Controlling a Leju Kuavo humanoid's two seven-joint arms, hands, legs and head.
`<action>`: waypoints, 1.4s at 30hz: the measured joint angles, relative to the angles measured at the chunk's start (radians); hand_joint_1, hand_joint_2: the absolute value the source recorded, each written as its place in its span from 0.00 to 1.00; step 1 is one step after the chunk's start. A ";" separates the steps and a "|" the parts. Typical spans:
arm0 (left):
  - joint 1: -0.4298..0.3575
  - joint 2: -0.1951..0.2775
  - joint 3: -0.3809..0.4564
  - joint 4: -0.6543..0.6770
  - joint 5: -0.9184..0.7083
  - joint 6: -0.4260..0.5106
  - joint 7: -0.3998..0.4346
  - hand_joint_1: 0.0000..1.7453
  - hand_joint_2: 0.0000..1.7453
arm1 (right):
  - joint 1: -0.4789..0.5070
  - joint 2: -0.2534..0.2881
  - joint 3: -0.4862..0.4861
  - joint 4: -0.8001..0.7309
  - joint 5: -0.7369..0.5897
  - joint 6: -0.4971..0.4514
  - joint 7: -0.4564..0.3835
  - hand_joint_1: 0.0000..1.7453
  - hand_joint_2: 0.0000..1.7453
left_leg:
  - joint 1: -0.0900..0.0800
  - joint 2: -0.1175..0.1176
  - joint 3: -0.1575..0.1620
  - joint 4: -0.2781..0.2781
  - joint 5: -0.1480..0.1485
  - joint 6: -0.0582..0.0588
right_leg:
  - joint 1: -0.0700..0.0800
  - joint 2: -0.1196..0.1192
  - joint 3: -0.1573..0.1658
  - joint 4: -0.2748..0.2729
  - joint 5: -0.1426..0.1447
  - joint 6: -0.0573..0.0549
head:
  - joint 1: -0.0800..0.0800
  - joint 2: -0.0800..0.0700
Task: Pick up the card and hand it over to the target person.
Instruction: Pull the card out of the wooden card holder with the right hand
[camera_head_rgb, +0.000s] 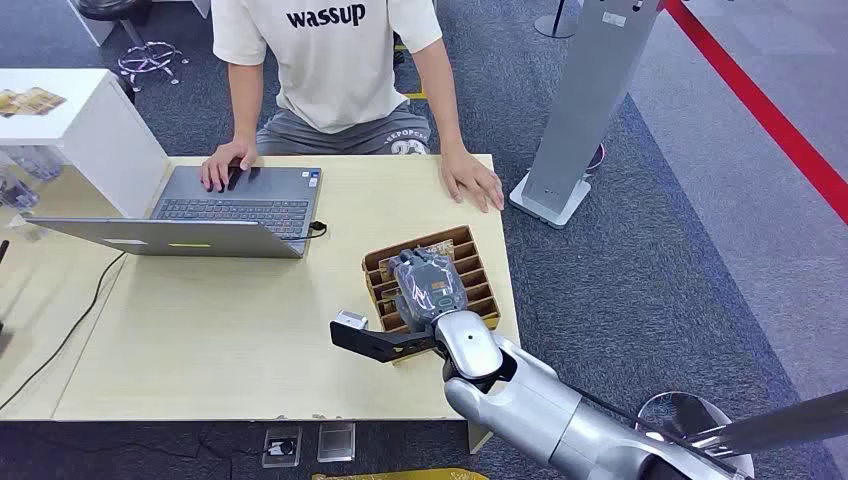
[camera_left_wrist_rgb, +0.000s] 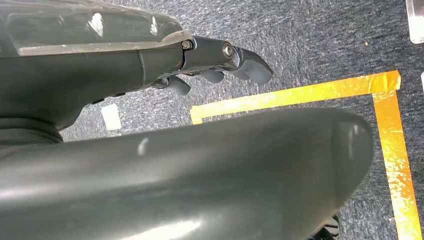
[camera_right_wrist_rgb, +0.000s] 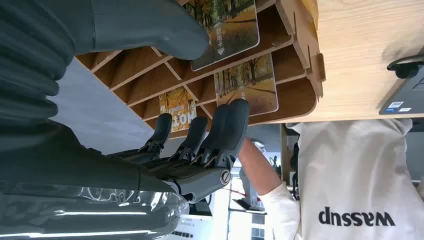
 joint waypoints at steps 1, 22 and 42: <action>-0.001 0.000 0.000 0.000 0.000 0.000 0.000 0.00 0.00 | 0.000 0.000 0.000 0.001 0.000 -0.001 -0.001 0.44 1.00 | 0.000 0.000 0.000 0.000 0.000 0.000 | 0.000 0.000 0.000 0.000 0.000 0.000 | 0.000 0.000; -0.001 0.001 -0.005 0.000 0.004 0.003 0.000 0.00 0.00 | -0.023 0.022 0.007 0.043 -0.003 -0.027 -0.029 0.64 1.00 | 0.000 0.001 -0.001 0.001 0.000 0.000 | 0.000 0.001 -0.001 0.001 0.000 0.000 | 0.000 0.000; -0.006 0.006 -0.013 -0.002 -0.001 -0.006 -0.017 0.00 0.50 | -0.026 0.026 0.014 0.033 -0.006 -0.018 -0.031 0.86 1.00 | 0.000 0.000 -0.001 0.001 0.000 0.000 | 0.000 0.000 -0.001 0.001 0.000 0.000 | 0.000 0.000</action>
